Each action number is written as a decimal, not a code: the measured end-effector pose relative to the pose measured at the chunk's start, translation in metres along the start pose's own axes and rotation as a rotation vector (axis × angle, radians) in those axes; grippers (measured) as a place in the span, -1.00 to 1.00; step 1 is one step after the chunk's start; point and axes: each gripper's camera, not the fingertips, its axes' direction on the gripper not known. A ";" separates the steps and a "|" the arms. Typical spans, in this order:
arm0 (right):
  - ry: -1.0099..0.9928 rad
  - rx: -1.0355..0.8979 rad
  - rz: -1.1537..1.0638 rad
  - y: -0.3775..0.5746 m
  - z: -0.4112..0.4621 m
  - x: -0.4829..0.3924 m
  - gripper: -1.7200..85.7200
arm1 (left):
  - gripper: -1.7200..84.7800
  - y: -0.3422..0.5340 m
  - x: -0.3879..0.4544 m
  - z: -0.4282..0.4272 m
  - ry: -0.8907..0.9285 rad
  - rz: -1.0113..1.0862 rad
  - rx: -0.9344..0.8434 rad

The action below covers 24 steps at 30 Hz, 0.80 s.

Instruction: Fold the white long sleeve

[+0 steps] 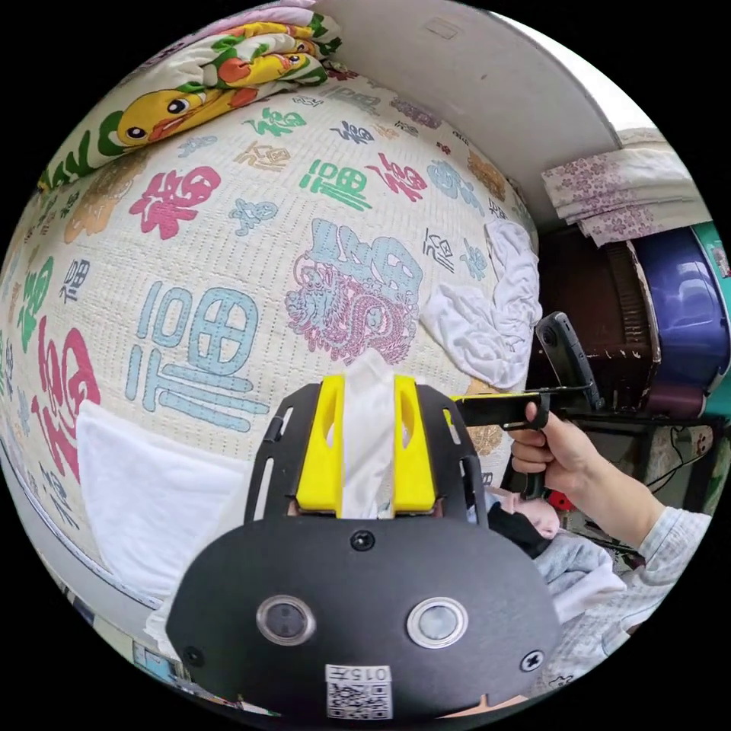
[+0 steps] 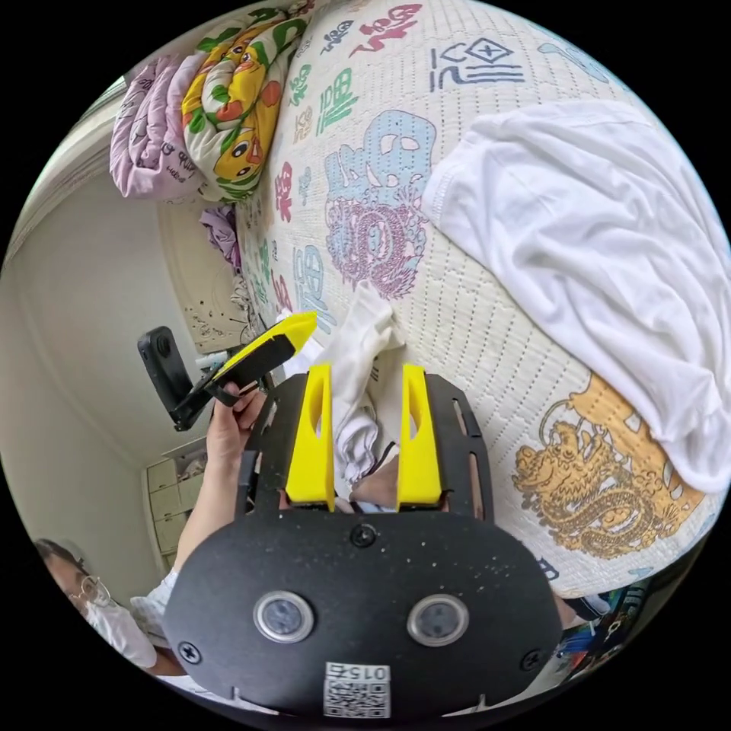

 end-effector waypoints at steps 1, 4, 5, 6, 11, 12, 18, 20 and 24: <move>-0.002 0.012 0.006 0.001 0.000 0.004 -0.70 | -0.72 -0.008 0.000 0.009 -0.003 0.005 -0.015; -0.042 0.031 0.014 0.009 0.001 0.014 -0.78 | -0.72 -0.023 -0.002 0.024 0.006 0.004 -0.019; -0.043 0.035 0.005 0.013 0.002 0.016 -0.82 | -0.73 -0.027 -0.003 0.030 0.005 0.001 -0.036; -0.037 0.034 -0.002 0.015 0.003 0.016 -0.84 | -0.74 -0.028 -0.003 0.032 -0.005 0.000 -0.047; 0.042 0.076 -0.139 0.047 0.005 -0.002 -0.92 | -0.93 -0.019 -0.013 0.016 0.000 0.029 -0.021; 0.042 0.084 -0.166 0.052 0.005 -0.007 -0.92 | -0.94 -0.013 -0.015 0.008 0.009 0.023 0.018; 0.075 0.043 -0.628 0.125 0.019 -0.099 -0.94 | -0.96 0.109 -0.058 -0.105 0.194 -0.111 0.552; 0.096 -0.035 -0.860 0.175 0.043 -0.149 -0.94 | -0.96 0.178 -0.071 -0.150 0.218 -0.149 0.735; 0.116 -0.147 -1.137 0.266 0.097 -0.208 -0.94 | -0.94 0.287 -0.079 -0.202 0.205 -0.208 0.927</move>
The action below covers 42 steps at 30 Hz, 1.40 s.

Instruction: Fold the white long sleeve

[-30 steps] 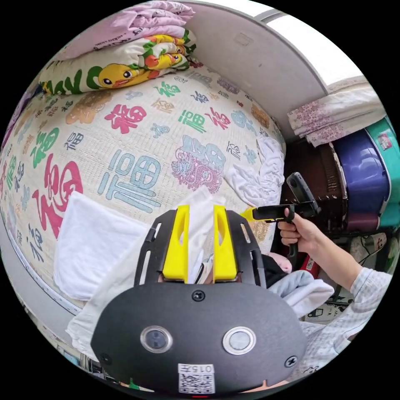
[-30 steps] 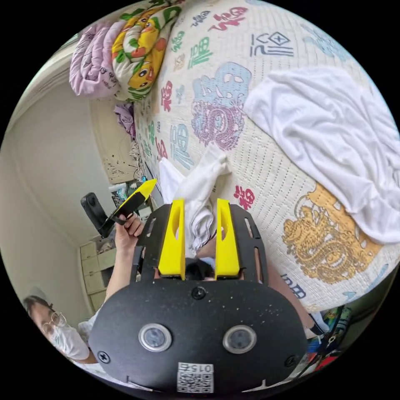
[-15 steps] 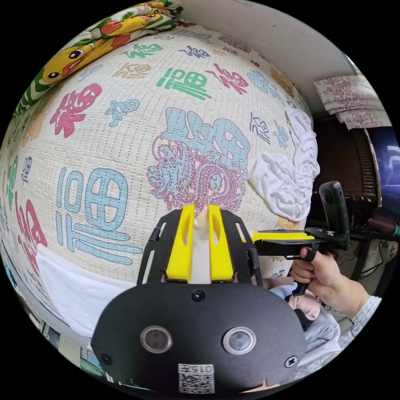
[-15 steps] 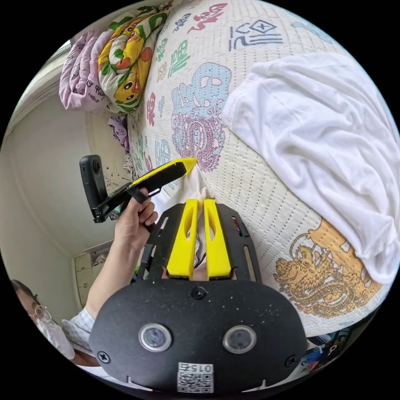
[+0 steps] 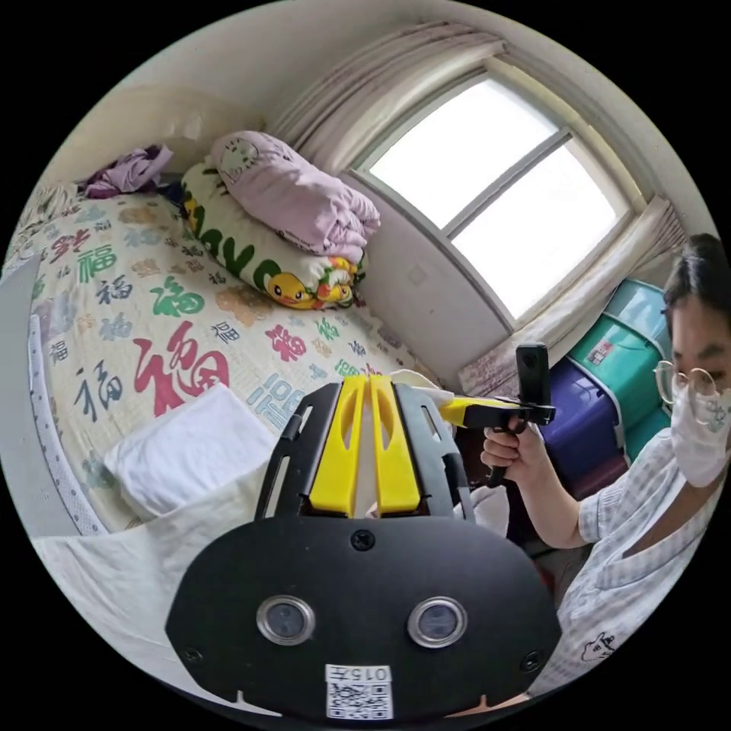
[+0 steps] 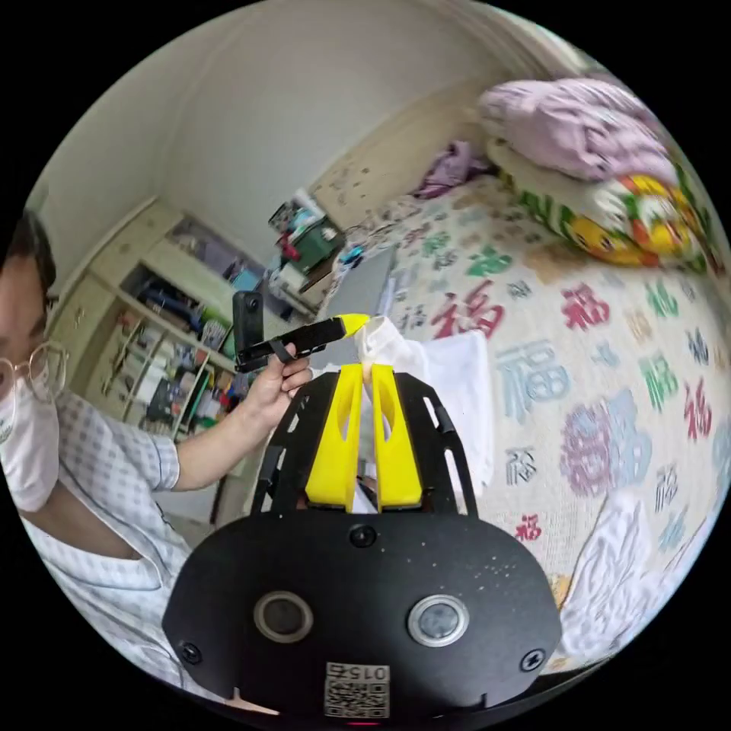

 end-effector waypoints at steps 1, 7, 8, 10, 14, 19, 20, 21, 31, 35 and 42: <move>-0.012 -0.033 -0.069 0.000 0.023 -0.034 -0.94 | -0.92 0.014 -0.004 -0.037 -0.017 -0.042 0.042; -0.036 -0.238 -0.276 0.062 0.179 -0.174 -0.94 | -0.65 0.142 -0.045 -0.183 0.027 -0.502 0.184; -0.051 -0.281 -0.288 0.082 0.211 -0.194 -0.94 | -0.63 0.172 -0.054 -0.202 0.087 -0.589 0.217; -0.051 -0.338 -0.289 0.113 0.255 -0.221 -0.94 | -0.62 0.213 -0.068 -0.224 0.158 -0.706 0.252; -0.012 -0.482 -0.309 0.174 0.341 -0.272 -0.94 | -0.74 0.293 -0.092 -0.268 0.250 -0.864 0.345; -0.001 -0.578 -0.326 0.212 0.412 -0.324 -0.94 | -0.85 0.346 -0.093 -0.328 0.260 -0.890 0.364; -0.009 -0.591 -0.336 0.219 0.429 -0.338 -0.94 | -0.86 0.355 -0.091 -0.348 0.249 -0.881 0.365; -0.017 -0.598 -0.340 0.223 0.437 -0.346 -0.94 | -0.86 0.360 -0.089 -0.358 0.243 -0.875 0.364; -0.012 -0.789 -0.332 0.289 0.601 -0.427 -0.93 | -0.91 0.442 -0.098 -0.476 0.133 -0.940 0.214; -0.013 -0.861 -0.256 0.304 0.652 -0.416 -0.92 | -0.91 0.461 -0.105 -0.488 0.127 -0.966 0.136; -0.076 -0.871 -0.083 0.295 0.687 -0.368 -0.84 | -0.89 0.469 -0.103 -0.502 0.060 -0.987 0.005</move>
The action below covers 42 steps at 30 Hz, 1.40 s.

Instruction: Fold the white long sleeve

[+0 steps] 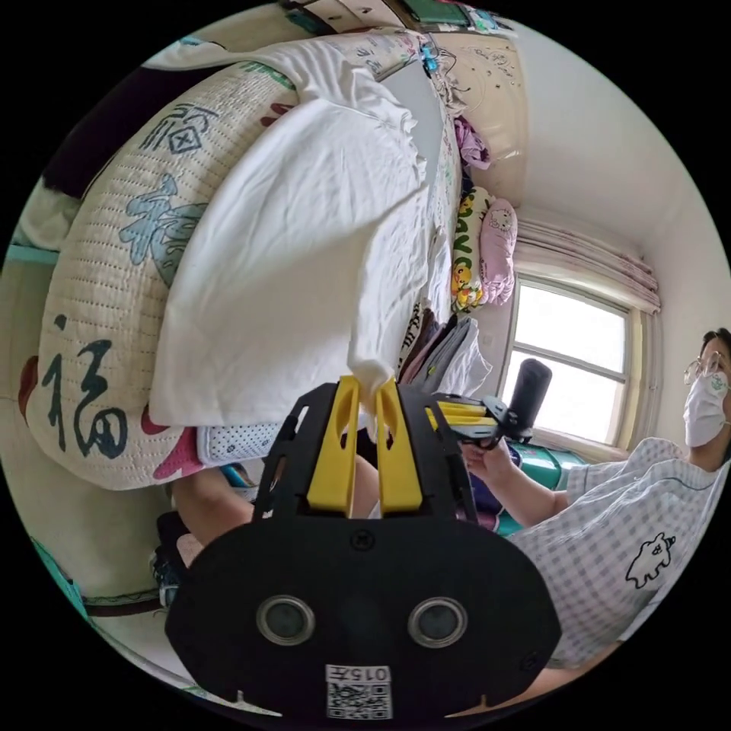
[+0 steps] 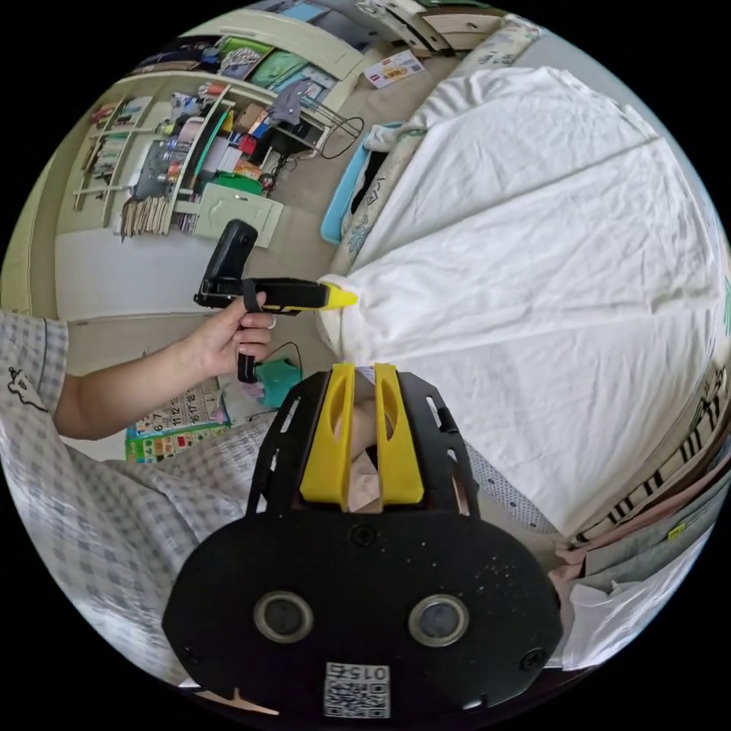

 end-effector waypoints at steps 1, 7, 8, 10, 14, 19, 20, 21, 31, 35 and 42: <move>-0.013 0.039 0.045 -0.003 -0.009 0.018 -0.83 | -0.88 0.001 -0.001 -0.001 -0.016 -0.014 -0.061; 0.110 0.369 0.348 -0.005 -0.093 0.135 -0.81 | -0.80 -0.015 0.028 -0.043 -0.291 -0.016 -0.059; 0.181 0.398 0.377 -0.010 -0.106 0.156 -0.80 | -0.79 -0.030 0.043 -0.047 -0.335 0.018 -0.033; 0.292 0.412 0.388 -0.024 -0.120 0.184 -0.79 | -0.77 -0.062 0.069 -0.043 -0.356 0.088 -0.001; 0.460 0.397 0.316 -0.070 -0.130 0.237 -0.75 | -0.76 -0.158 0.129 -0.003 -0.226 0.220 0.056; 0.540 0.337 0.201 -0.118 -0.113 0.285 -0.72 | -0.74 -0.261 0.200 0.071 -0.269 0.360 0.013; 0.533 0.340 0.169 -0.127 -0.110 0.293 -0.72 | -0.74 -0.282 0.212 0.088 -0.274 0.368 0.004; 0.533 0.339 0.155 -0.131 -0.108 0.297 -0.72 | -0.73 -0.291 0.217 0.096 -0.279 0.366 0.000; 0.316 0.463 0.253 -0.136 -0.127 0.375 -0.87 | -0.79 -0.368 0.264 0.185 -0.590 0.374 -0.072; 0.323 0.492 0.266 -0.134 -0.132 0.390 -0.89 | -0.84 -0.370 0.280 0.192 -0.663 0.433 -0.116; 0.383 0.488 0.175 -0.133 -0.141 0.408 -0.81 | -0.77 -0.364 0.293 0.193 -0.669 0.478 -0.162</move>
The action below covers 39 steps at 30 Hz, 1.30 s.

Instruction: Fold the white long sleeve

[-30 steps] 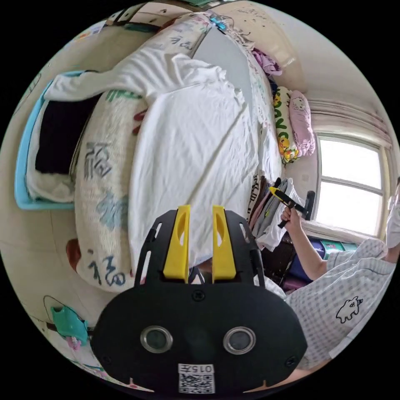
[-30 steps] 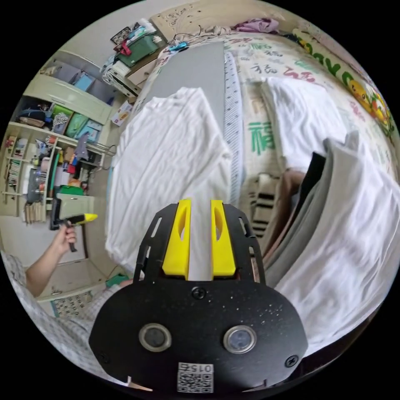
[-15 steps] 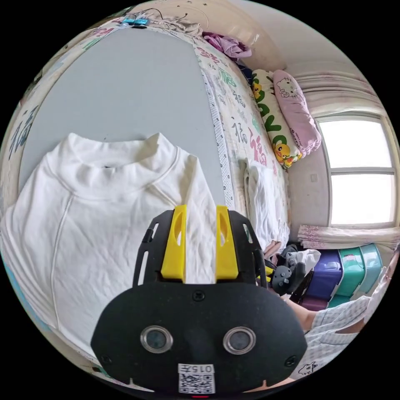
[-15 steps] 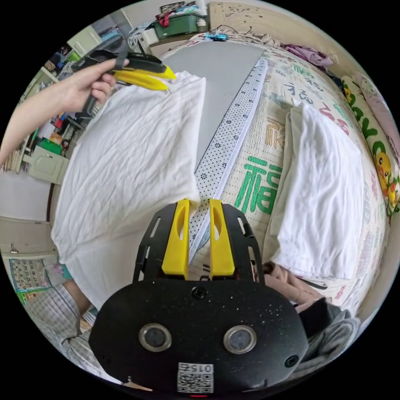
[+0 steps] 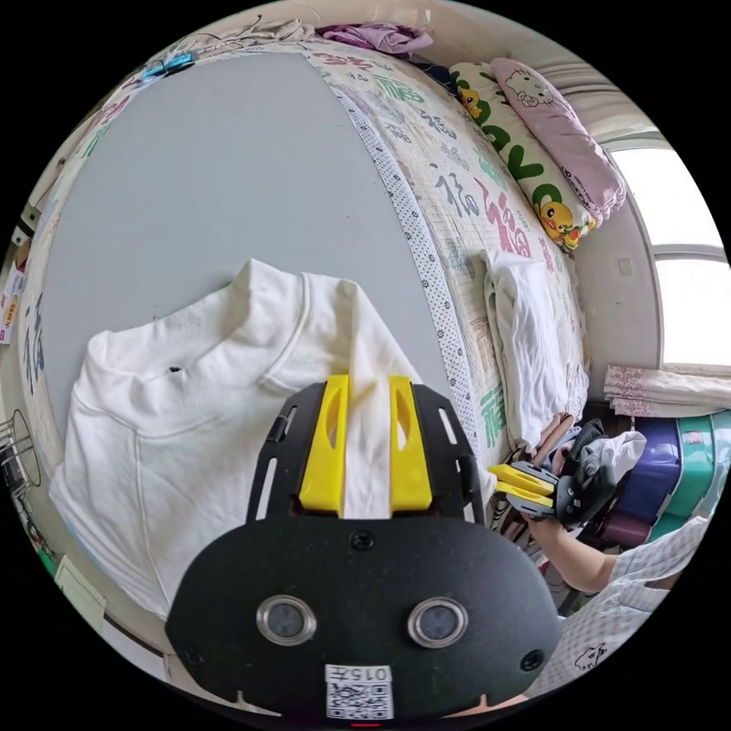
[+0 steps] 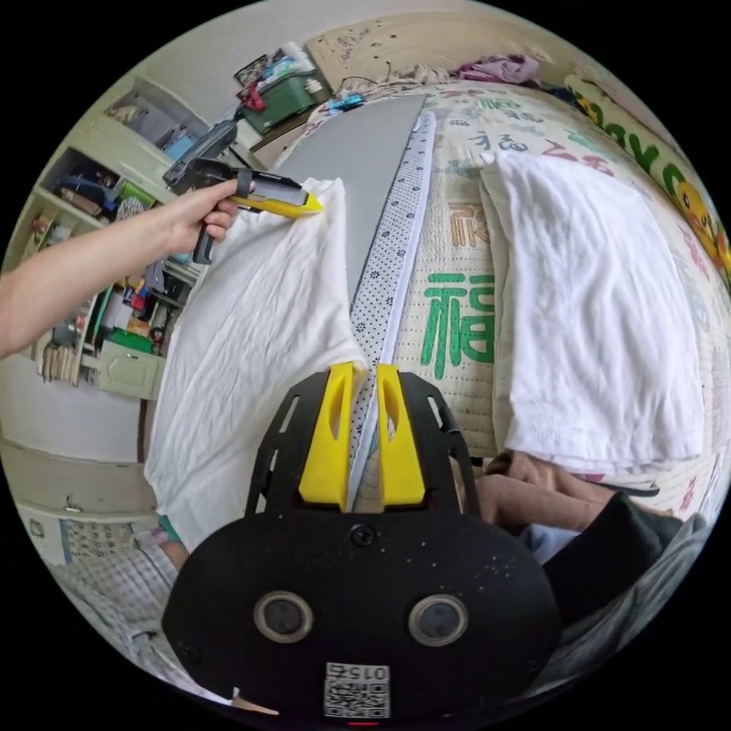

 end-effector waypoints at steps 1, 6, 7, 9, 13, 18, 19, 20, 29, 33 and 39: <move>0.015 -0.002 -0.067 -0.001 -0.001 -0.002 -0.78 | -0.77 0.001 0.002 -0.001 -0.005 0.011 -0.004; 0.098 0.013 -0.216 -0.007 0.002 0.002 -0.82 | -0.84 0.000 0.006 0.002 -0.025 0.058 -0.028; 0.080 0.014 -0.201 -0.009 0.004 0.009 -0.85 | -0.88 -0.001 0.006 0.001 0.002 0.060 -0.020; 0.059 0.017 -0.147 -0.012 0.004 0.023 -0.89 | -0.93 -0.004 0.005 -0.001 0.034 0.060 -0.009; 0.028 0.052 -0.027 -0.013 0.004 0.055 -0.93 | -0.96 -0.013 0.007 -0.003 0.036 0.084 0.020; -0.011 0.002 0.078 -0.021 0.022 0.088 -0.93 | -0.96 -0.017 -0.005 0.011 0.047 0.032 0.028; -0.008 -0.001 0.080 -0.022 0.024 0.093 -0.92 | -0.95 -0.015 -0.009 0.012 0.072 0.017 0.049; -0.012 -0.005 0.091 -0.024 0.026 0.098 -0.91 | -0.94 -0.011 -0.013 0.013 0.094 -0.003 0.065; 0.136 -0.075 -0.086 -0.022 0.026 0.092 -0.79 | -0.83 0.089 -0.026 -0.013 0.013 0.030 0.083; 0.172 -0.081 -0.246 -0.003 0.018 0.058 -0.79 | -0.83 0.175 -0.043 -0.017 0.015 -0.073 0.018; -0.336 -0.163 -0.254 0.036 0.019 0.013 -0.86 | -0.82 0.329 -0.078 -0.014 -0.041 -0.357 -0.165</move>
